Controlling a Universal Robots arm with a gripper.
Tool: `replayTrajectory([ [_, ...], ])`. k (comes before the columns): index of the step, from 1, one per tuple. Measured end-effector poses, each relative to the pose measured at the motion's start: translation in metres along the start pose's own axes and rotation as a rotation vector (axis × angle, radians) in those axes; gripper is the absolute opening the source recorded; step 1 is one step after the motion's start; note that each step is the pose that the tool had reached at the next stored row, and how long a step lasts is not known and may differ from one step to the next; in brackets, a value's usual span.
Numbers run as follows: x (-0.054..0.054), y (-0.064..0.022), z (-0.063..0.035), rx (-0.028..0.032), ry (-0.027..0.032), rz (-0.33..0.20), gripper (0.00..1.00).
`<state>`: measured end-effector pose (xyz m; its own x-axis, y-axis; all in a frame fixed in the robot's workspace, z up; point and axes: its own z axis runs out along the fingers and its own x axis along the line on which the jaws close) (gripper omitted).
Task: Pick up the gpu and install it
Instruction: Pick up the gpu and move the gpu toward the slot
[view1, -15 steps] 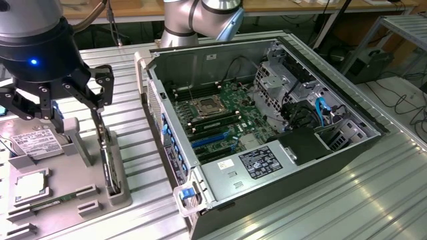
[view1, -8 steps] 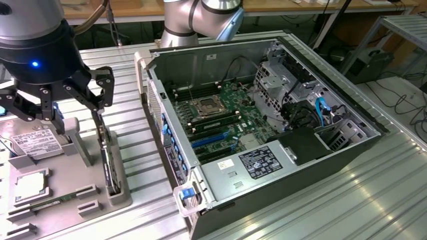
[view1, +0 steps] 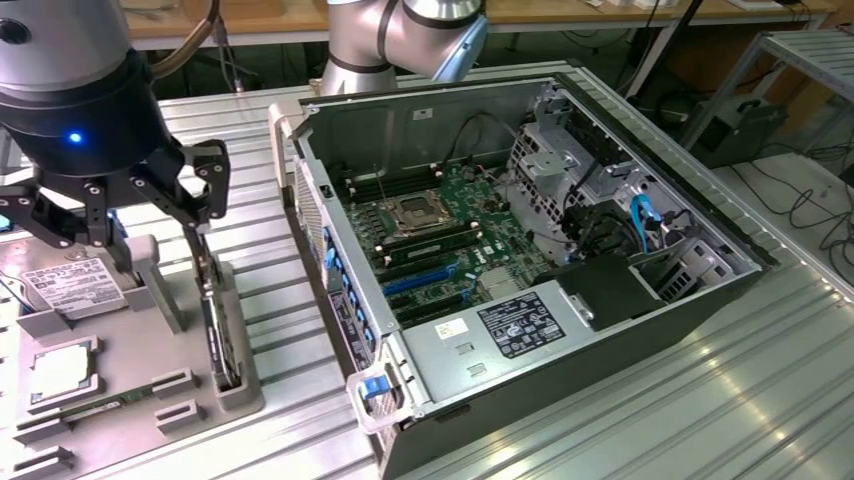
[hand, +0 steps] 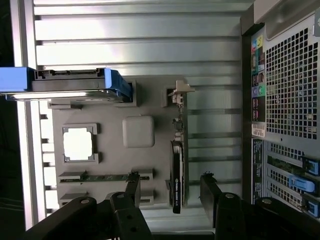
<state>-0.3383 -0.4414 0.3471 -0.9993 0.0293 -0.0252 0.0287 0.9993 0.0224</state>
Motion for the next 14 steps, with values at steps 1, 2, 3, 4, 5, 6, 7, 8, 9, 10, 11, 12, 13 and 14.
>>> replayTrajectory([
  [1,0.000,-0.0001,0.0014,0.0000,-0.0001,0.000,0.60],
  [2,0.000,-0.0002,0.0029,0.0000,0.0000,0.000,0.60],
  [3,0.000,-0.0003,0.0046,0.0000,0.0000,0.000,0.60],
  [4,0.000,-0.0004,0.0064,0.0000,0.0000,0.000,0.60],
  [5,0.000,-0.0006,0.0087,0.0001,0.0004,0.000,0.60],
  [6,0.000,-0.0007,0.0111,0.0000,0.0006,0.000,0.60],
  [7,0.000,-0.0008,0.0127,0.0000,0.0006,0.000,0.60],
  [8,0.000,-0.0009,0.0147,0.0000,0.0006,0.000,0.60],
  [9,-0.001,-0.0010,0.0164,0.0000,0.0007,0.000,0.60],
  [10,-0.001,-0.0010,0.0186,0.0000,0.0007,0.000,0.60],
  [11,-0.001,-0.0011,0.0205,0.0000,0.0007,0.000,0.60],
  [12,-0.001,-0.0011,0.0223,0.0000,0.0006,0.000,0.60],
  [13,-0.001,-0.0012,0.0249,0.0000,0.0007,0.000,0.60],
  [14,-0.001,-0.0012,0.0267,0.0000,0.0006,0.000,0.60],
])
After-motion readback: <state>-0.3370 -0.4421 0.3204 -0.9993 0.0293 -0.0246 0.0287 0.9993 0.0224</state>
